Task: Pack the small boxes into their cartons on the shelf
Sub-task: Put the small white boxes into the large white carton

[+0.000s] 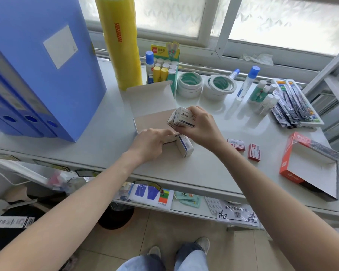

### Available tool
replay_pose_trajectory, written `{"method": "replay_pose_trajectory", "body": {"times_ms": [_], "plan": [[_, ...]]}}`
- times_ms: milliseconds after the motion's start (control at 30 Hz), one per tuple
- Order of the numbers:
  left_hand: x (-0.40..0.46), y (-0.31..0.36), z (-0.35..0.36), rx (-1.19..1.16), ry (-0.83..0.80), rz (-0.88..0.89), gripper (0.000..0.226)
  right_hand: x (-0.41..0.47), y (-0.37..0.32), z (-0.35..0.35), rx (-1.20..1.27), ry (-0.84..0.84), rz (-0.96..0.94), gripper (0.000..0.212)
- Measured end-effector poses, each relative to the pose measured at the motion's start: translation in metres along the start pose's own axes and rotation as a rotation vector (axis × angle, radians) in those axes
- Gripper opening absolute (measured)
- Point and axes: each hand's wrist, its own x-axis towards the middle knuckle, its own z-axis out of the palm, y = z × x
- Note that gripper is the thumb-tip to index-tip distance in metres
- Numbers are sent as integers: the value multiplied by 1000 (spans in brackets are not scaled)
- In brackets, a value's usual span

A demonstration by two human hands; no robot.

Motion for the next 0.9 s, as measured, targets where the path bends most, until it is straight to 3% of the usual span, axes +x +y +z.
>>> {"method": "replay_pose_trajectory", "body": {"times_ms": [200,300,400,467,567,633,767,900], "plan": [[0,4,-1,19,-35,124,41,0,7,1,-11,-4,2,34],[-6,-2,-10,-78,92,134,36,5,5,5,-28,-17,-16,36],[-10,-13,-16,-170,359,-20,27,12,-3,11,-45,-28,-41,37],[-10,-24,-15,-250,418,-216,34,17,-10,17,-110,-53,-71,38],[-9,-36,-17,-509,245,-488,62,24,-18,33,-204,-165,-106,40],[-8,-42,-18,-641,136,-553,67,28,-21,46,-238,-262,-106,45],[-9,-46,-19,-717,55,-473,41,31,-23,64,-252,-319,-80,46],[-10,-46,-22,-730,29,-438,39,31,-27,74,-216,-293,-40,46]]}}
